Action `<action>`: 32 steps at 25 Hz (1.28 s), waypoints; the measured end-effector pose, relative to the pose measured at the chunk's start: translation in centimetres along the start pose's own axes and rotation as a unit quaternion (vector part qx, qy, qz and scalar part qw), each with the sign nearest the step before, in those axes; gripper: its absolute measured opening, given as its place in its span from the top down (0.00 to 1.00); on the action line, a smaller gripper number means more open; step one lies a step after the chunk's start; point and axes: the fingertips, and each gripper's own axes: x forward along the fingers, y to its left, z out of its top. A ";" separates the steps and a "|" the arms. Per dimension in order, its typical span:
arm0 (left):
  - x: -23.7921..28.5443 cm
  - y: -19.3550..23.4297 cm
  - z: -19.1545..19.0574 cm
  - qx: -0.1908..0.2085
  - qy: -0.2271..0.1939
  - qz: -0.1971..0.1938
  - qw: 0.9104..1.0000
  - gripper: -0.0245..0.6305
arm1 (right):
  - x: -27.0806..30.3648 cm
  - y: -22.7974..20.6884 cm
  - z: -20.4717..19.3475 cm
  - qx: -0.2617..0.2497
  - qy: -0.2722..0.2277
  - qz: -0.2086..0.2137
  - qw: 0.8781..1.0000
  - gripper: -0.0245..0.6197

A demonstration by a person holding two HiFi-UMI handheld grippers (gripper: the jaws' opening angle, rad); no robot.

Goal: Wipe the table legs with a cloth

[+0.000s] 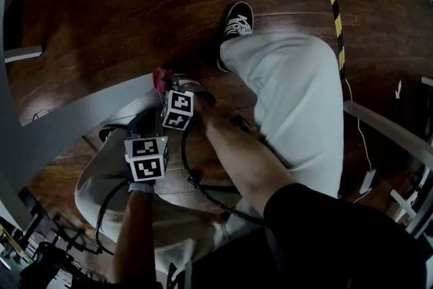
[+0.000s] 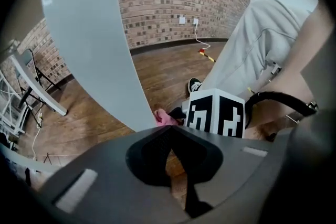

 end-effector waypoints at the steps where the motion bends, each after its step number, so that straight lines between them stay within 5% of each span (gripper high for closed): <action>1: 0.6 0.1 0.0 0.001 0.009 -0.001 1.000 0.96 | 0.2 -0.1 -0.1 0.002 0.004 0.006 1.000 0.79; 16: 7.7 -1.2 -0.4 0.003 0.115 -0.009 0.993 0.96 | 1.8 1.6 -6.3 -0.012 0.098 0.123 0.987 0.79; 25: 9.3 0.6 -1.4 -0.042 0.159 0.033 0.986 0.96 | 4.4 -1.0 -7.8 -0.028 0.136 0.125 0.982 0.79; 32: 9.9 1.2 -2.6 -0.120 0.178 0.063 0.975 0.96 | 5.6 -0.9 -8.2 -0.077 0.149 0.166 0.972 0.79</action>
